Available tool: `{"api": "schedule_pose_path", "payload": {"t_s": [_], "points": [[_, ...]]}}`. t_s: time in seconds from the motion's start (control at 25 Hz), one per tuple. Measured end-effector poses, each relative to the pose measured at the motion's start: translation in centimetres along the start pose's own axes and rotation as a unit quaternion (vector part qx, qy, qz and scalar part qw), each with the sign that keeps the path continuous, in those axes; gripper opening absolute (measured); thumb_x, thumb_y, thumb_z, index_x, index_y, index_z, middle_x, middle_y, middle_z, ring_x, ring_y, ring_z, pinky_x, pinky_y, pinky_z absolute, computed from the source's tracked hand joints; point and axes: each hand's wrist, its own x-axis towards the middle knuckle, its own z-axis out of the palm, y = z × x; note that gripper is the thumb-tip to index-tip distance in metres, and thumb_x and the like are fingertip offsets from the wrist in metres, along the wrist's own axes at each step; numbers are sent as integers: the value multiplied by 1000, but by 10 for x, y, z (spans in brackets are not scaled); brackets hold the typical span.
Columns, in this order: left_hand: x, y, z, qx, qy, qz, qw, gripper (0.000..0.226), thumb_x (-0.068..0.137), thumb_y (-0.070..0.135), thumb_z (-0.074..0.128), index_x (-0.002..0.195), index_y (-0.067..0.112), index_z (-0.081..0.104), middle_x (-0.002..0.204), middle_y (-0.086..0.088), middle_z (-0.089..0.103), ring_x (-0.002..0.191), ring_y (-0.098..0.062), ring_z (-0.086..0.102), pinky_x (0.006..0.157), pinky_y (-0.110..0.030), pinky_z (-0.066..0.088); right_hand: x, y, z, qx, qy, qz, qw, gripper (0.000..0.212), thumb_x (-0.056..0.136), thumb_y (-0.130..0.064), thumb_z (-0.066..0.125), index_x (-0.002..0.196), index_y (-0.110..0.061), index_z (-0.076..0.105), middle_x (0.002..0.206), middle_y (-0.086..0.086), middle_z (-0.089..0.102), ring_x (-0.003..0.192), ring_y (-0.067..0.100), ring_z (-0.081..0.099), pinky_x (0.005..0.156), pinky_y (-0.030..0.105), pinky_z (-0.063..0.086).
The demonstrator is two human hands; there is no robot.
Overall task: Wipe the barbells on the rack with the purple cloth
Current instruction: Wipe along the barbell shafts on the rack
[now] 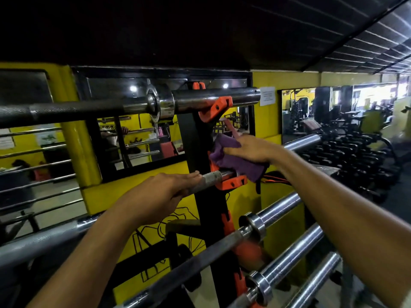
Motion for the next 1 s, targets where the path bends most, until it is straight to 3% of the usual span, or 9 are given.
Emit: {"api": "schedule_pose_path", "payload": {"t_s": [0.08, 0.2, 0.28, 0.36, 0.44, 0.52, 0.6, 0.88, 1.0], "points": [[1, -1, 0, 4, -3, 2, 1000, 56, 102, 19, 52, 148, 46, 37, 152, 32, 31, 141, -1, 36, 113, -35, 39, -28, 18, 35, 73, 146, -34, 986, 14, 94, -43, 66, 93, -29, 63, 86, -8, 67, 81, 14, 65, 71, 32, 49], [2, 0, -1, 1, -1, -1, 1000, 55, 103, 19, 50, 149, 44, 37, 153, 31, 32, 142, -2, 36, 114, -35, 39, -75, 34, 79, 156, 312, -49, 936, 40, 88, -42, 70, 116, -14, 65, 103, 0, 69, 92, 12, 64, 80, 26, 50], [2, 2, -2, 5, -3, -6, 1000, 52, 105, 21, 47, 150, 44, 36, 154, 30, 32, 143, -3, 35, 115, -35, 36, -98, 31, 106, 232, 392, -3, 890, 30, 89, -41, 69, 106, -15, 67, 95, 0, 69, 84, 6, 64, 72, 12, 48], [2, 3, -1, 19, -10, -8, 1000, 49, 106, 27, 42, 151, 44, 33, 155, 30, 30, 143, -2, 32, 117, -30, 31, -109, 18, 123, 455, 408, 111, 784, 19, 93, -41, 67, 100, -23, 67, 87, -1, 72, 82, 11, 69, 60, 14, 51], [3, 3, -1, 17, -13, -11, 1000, 48, 107, 28, 41, 151, 43, 34, 154, 30, 31, 143, -1, 31, 116, -26, 28, -106, 11, 127, 721, 284, 207, 597, 29, 98, -46, 59, 112, -22, 68, 94, 7, 77, 83, 27, 74, 60, 31, 59], [4, 3, -1, 14, -12, -13, 1000, 48, 106, 26, 43, 151, 42, 36, 154, 30, 32, 143, 0, 32, 115, -23, 27, -91, -4, 121, 821, 180, 202, 502, 46, 102, -52, 42, 118, -16, 66, 96, 13, 77, 80, 31, 76, 59, 39, 61], [3, 4, -3, 12, -12, -15, 1000, 48, 106, 25, 45, 151, 40, 37, 154, 28, 33, 143, -1, 32, 116, -23, 27, -76, -21, 119, 826, 195, 184, 496, 49, 102, -55, 36, 108, -15, 64, 84, 9, 75, 74, 28, 74, 58, 36, 60], [2, 7, -4, 12, 0, -12, 1000, 47, 106, 27, 44, 150, 41, 38, 152, 29, 34, 142, 1, 33, 108, -16, 25, -107, -31, 130, 661, 273, 217, 665, 37, 95, -51, 61, 106, -16, 68, 91, 9, 78, 86, 28, 75, 74, 43, 61], [3, 8, -5, 7, 4, -12, 1000, 47, 105, 24, 46, 150, 38, 40, 152, 27, 36, 141, 0, 35, 105, -13, 24, -100, -24, 117, 686, 227, 218, 656, 31, 88, -44, 72, 99, -15, 69, 87, 10, 74, 75, 25, 74, 71, 42, 60]]}}
